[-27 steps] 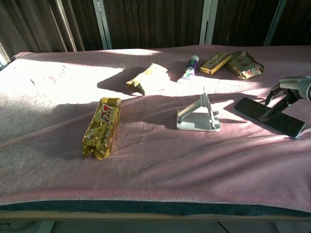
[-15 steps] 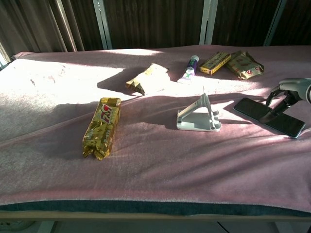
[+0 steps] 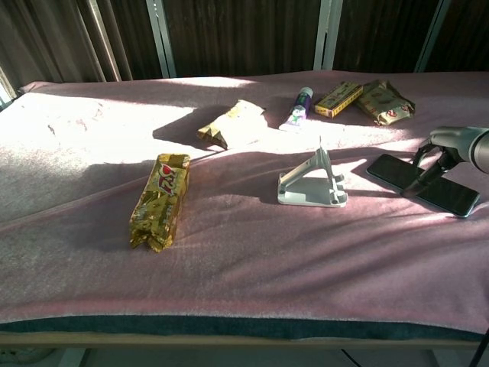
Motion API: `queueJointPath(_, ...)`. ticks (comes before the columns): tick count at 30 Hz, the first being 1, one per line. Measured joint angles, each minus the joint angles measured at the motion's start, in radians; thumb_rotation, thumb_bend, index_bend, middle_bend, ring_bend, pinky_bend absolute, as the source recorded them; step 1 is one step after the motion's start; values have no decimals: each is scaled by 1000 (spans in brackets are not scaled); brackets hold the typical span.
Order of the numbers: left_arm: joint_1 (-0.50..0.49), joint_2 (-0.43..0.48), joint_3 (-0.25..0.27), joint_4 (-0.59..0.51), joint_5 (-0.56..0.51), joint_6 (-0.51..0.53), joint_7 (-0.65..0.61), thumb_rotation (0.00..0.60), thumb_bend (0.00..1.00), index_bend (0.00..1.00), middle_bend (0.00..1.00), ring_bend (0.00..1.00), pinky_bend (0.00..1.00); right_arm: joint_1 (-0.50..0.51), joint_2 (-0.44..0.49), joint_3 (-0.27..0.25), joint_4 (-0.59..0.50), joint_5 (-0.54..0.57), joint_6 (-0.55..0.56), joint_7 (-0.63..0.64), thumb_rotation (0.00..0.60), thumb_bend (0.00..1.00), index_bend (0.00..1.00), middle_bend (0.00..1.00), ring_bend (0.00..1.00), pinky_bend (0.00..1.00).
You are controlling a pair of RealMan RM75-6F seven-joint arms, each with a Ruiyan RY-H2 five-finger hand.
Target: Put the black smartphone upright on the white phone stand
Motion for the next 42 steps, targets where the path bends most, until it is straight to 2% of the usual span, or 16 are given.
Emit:
queueJointPath(2,2,1,0,1,1,6,-5,600,389,0,13,9,139,-1,-6,2,-3,-13,15,2,600,231,614,242,18,0)
queueJointPath(7,8,4,2,7,9,23,-20,600,389,0,12,9,139,-6,-15,3,-20,-45,57,3,600,231,737,311,61,0)
queueJointPath(18,11,7,4,14,14,33,-42,600,389,0,13,10,139,-18,-27,9,-75,-120,139,-10,600,231,811,371,119,22)
queueJointPath(20,11,7,2,16,12,34,-45,600,390,0,13,10,139,-21,-33,7,-78,-140,147,-11,600,231,831,433,189,69)
queueJointPath(23,12,7,1,17,11,37,-48,600,389,0,12,10,139,-27,-47,-1,-77,-173,157,-9,600,231,865,544,308,260)
queueJointPath(28,12,7,1,18,10,37,-50,600,389,0,12,9,140,-37,-69,-11,-63,-210,170,-1,600,233,903,663,434,388)
queueJointPath(35,13,9,1,20,12,41,-57,600,389,0,12,10,139,-53,-96,-9,-42,-265,171,31,600,252,993,752,536,445)
queueJointPath(42,16,10,0,23,10,46,-66,600,389,0,12,10,140,-81,-98,-4,-40,-366,185,89,600,263,1000,776,560,462)
